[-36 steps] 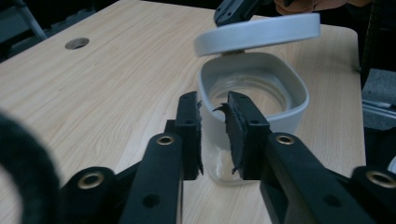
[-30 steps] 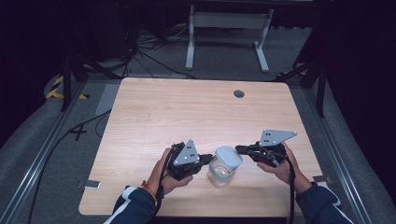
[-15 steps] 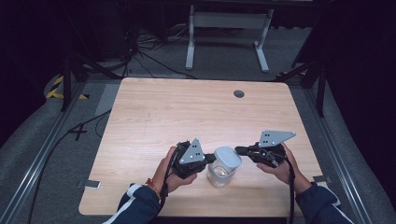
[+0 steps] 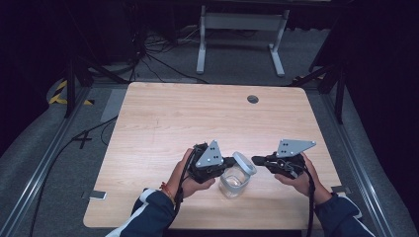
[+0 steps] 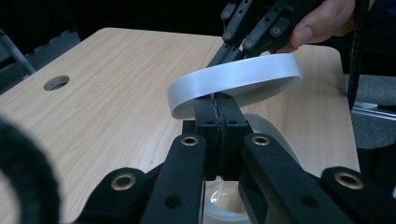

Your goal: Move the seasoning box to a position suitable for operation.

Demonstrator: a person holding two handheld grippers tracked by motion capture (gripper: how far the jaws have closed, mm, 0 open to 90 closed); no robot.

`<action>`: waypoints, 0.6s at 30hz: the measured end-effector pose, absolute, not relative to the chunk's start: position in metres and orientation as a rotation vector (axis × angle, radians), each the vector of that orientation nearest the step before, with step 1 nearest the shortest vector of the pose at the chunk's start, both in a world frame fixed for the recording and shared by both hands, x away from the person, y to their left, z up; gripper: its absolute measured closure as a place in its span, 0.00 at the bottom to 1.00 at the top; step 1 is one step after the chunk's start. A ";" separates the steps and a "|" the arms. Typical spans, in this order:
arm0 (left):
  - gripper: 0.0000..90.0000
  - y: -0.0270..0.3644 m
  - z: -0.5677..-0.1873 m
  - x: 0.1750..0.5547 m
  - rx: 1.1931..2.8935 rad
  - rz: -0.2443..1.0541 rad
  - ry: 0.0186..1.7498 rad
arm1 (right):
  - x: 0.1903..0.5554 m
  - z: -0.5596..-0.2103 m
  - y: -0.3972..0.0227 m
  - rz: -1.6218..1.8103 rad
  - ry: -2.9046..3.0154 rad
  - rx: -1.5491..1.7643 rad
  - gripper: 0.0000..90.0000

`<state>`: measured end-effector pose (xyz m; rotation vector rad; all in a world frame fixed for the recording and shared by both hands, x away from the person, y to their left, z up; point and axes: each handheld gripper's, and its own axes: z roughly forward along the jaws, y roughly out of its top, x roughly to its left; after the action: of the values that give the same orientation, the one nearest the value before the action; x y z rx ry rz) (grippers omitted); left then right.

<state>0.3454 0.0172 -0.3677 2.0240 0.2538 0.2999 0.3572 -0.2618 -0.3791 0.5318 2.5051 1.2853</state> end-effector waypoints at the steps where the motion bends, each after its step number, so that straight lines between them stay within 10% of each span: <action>1: 0.99 0.015 -0.368 0.346 2.027 0.295 0.252 | 0.357 -0.380 -0.263 1.279 2.508 0.532 0.99; 18: 0.97 -0.006 -0.360 0.367 2.040 0.283 0.227 | 0.348 -0.385 -0.296 1.220 2.490 0.592 0.99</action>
<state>0.3666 -0.0060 -0.3600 2.0400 0.2266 0.2825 0.3484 -0.2959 -0.3848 0.5920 2.4898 1.2199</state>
